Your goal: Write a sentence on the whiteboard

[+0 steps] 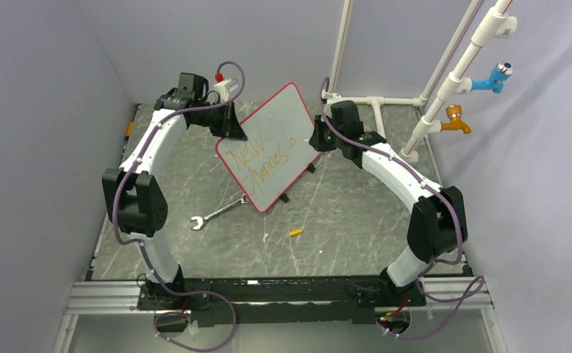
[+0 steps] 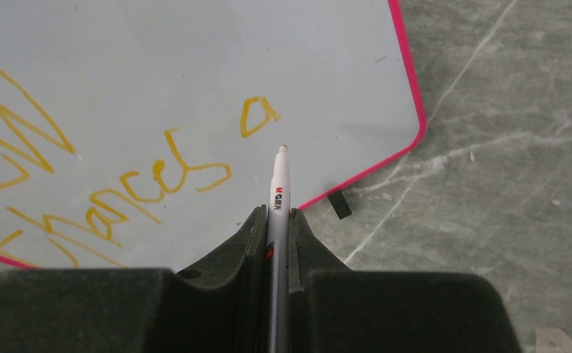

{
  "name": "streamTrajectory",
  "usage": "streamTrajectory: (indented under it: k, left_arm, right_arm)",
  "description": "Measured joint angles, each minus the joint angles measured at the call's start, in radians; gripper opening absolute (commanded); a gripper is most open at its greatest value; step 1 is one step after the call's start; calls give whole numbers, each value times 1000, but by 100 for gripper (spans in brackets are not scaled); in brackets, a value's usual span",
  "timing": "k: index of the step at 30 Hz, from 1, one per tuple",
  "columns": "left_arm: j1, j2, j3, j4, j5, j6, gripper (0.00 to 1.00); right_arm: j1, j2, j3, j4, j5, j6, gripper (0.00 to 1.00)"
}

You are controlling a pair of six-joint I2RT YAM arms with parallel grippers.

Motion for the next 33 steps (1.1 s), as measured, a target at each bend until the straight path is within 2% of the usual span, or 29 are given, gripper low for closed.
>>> streamTrajectory:
  k: [5, 18, 33]
  left_arm:
    - [-8, 31, 48, -31, -1, 23, 0]
    - [-15, 33, 49, -30, 0, 31, 0]
    - [-15, 33, 49, -29, 0, 31, 0]
  right_arm:
    - [-13, -35, -47, 7, -16, -13, 0]
    - [-48, -37, -73, 94, -81, -17, 0]
    - [-51, 94, 41, 139, -148, -6, 0]
